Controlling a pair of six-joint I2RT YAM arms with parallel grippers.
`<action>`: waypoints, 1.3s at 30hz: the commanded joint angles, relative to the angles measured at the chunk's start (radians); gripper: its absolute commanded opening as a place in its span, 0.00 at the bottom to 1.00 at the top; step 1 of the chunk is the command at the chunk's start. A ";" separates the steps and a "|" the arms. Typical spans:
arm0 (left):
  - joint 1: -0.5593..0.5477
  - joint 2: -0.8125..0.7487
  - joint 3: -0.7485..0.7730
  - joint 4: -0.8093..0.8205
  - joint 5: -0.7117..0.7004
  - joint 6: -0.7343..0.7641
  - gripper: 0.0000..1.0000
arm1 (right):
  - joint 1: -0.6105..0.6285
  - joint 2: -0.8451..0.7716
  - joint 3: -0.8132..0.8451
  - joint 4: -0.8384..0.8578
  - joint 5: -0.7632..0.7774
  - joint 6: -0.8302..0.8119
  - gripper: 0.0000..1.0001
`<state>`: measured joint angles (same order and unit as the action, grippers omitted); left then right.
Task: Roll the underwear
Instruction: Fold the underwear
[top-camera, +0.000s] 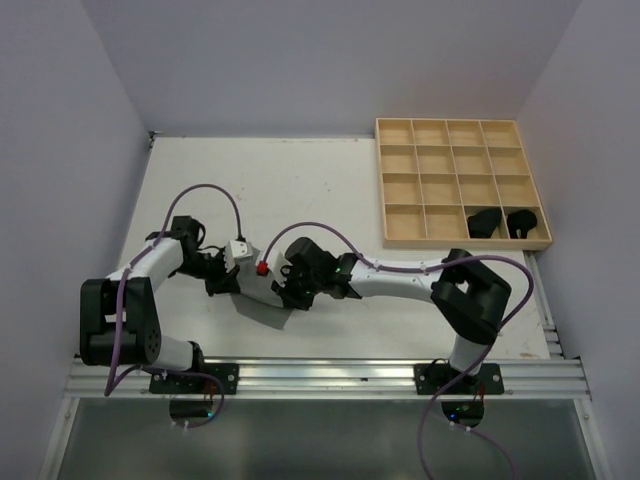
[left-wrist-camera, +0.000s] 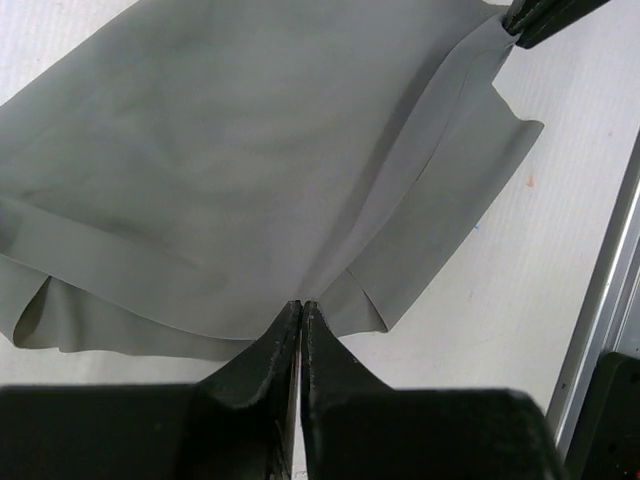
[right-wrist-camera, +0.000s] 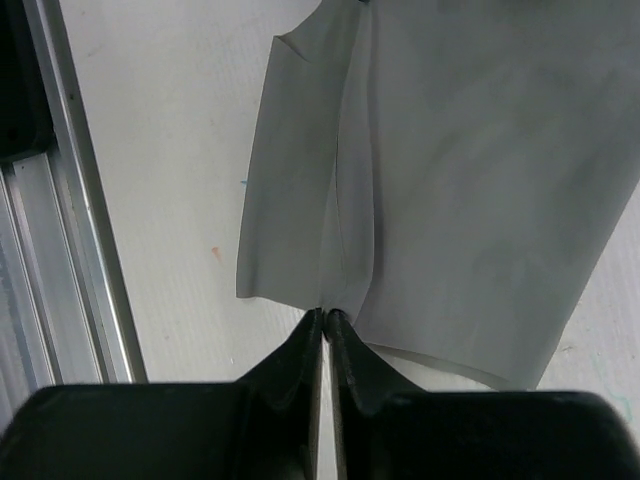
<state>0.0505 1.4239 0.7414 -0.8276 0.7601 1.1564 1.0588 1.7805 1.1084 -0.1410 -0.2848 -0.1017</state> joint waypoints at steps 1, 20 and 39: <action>0.009 -0.025 -0.008 -0.047 0.028 0.069 0.11 | 0.017 0.011 0.018 -0.025 -0.028 -0.021 0.14; 0.154 0.054 0.225 0.139 0.205 -0.188 0.47 | -0.157 0.031 0.013 0.092 0.223 0.418 0.21; -0.040 0.253 0.236 0.413 -0.114 -0.604 0.36 | -0.155 0.163 0.087 0.011 0.237 0.416 0.19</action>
<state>0.0067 1.6718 0.9794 -0.4381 0.7109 0.5861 0.8986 1.9259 1.1706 -0.1051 -0.0685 0.3149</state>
